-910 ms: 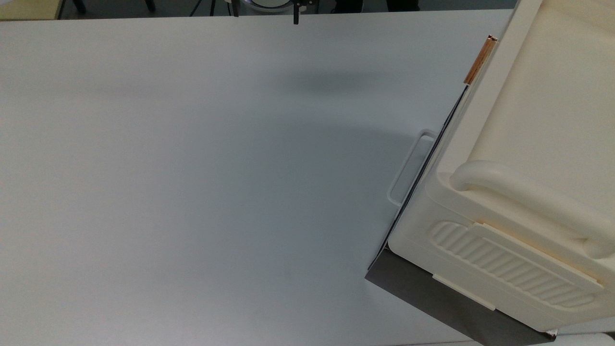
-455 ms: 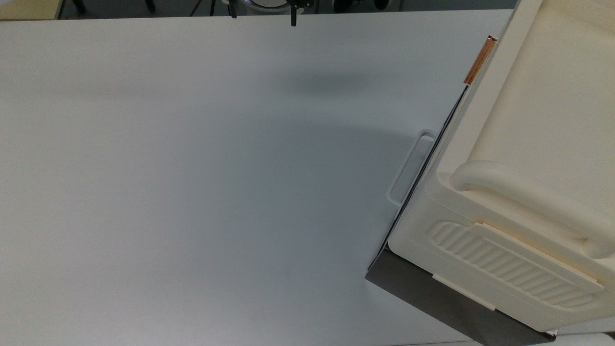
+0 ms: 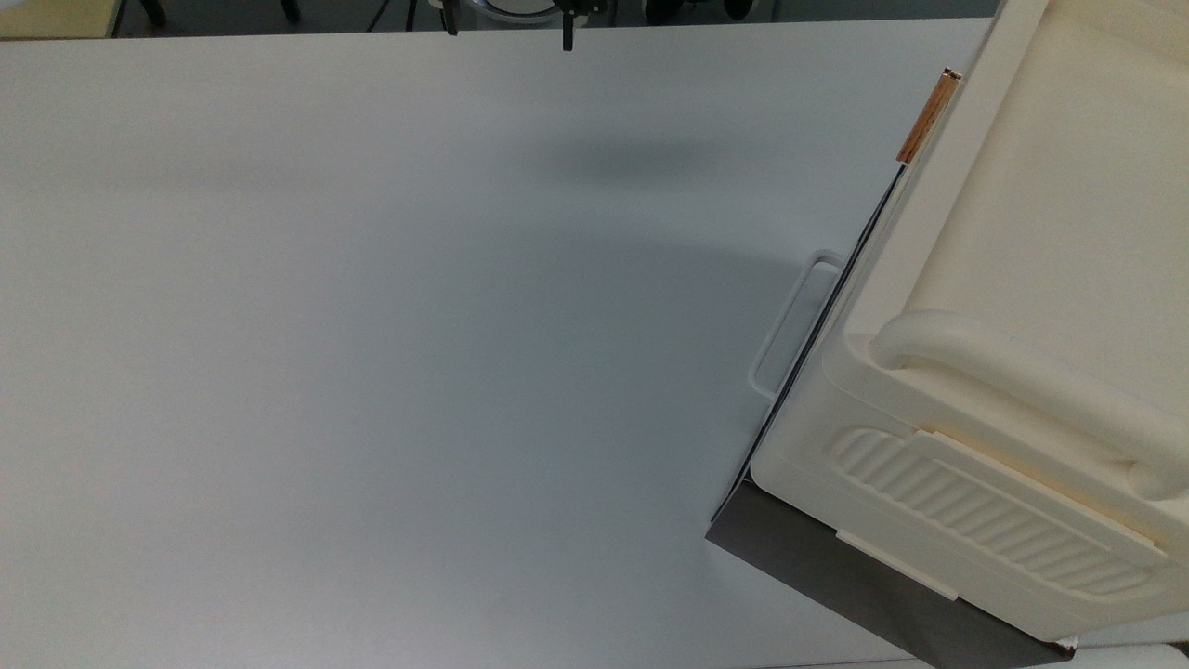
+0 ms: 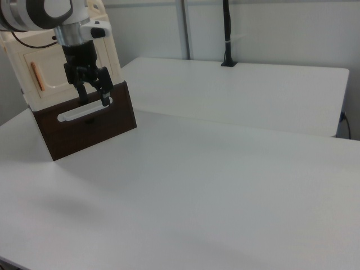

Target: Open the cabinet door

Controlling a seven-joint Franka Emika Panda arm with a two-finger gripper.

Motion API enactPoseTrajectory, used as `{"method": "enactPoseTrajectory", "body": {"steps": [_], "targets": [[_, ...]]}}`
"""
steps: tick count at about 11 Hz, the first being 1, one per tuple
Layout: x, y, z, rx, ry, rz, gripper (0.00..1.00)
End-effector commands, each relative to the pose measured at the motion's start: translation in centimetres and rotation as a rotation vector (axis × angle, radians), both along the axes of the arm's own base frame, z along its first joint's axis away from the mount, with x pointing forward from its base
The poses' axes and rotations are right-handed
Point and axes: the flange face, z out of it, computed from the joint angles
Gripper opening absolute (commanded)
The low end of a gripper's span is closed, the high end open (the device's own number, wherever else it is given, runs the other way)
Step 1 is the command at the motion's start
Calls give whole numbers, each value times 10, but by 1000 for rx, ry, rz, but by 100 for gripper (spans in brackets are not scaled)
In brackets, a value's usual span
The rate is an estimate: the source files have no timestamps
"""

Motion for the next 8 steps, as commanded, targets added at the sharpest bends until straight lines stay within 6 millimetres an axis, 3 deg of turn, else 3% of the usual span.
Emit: {"method": "enactPoseTrajectory", "body": {"steps": [1, 4, 8], "targets": [[6, 15, 11, 23, -52, 53, 100], [4, 78, 25, 62, -132, 283, 100], [-1, 170, 26, 70, -180, 577, 100]]}}
